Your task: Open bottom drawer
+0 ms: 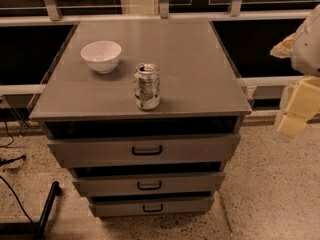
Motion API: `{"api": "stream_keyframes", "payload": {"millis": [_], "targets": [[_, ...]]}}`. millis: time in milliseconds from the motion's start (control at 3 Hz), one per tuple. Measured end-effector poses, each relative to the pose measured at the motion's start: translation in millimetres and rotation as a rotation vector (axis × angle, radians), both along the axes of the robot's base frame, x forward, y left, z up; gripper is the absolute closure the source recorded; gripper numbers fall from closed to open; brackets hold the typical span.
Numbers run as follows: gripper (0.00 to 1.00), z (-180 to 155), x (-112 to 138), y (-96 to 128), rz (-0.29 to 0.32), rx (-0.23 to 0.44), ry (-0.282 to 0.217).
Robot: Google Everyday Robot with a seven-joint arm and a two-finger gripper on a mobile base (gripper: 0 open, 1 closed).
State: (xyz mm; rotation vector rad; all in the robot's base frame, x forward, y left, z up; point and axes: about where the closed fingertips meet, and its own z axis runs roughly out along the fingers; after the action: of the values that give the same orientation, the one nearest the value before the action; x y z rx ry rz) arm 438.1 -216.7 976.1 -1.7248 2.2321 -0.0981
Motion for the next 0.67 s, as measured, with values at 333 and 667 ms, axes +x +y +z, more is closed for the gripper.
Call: {"api": "stream_keyframes", "payload": {"millis": [333, 667], "targets": [[0.0, 0.0, 0.0, 0.0, 0.0, 0.0, 0.0], [0.0, -15.9, -5.5, -1.8, -0.032, 0.03, -0.004]]}}
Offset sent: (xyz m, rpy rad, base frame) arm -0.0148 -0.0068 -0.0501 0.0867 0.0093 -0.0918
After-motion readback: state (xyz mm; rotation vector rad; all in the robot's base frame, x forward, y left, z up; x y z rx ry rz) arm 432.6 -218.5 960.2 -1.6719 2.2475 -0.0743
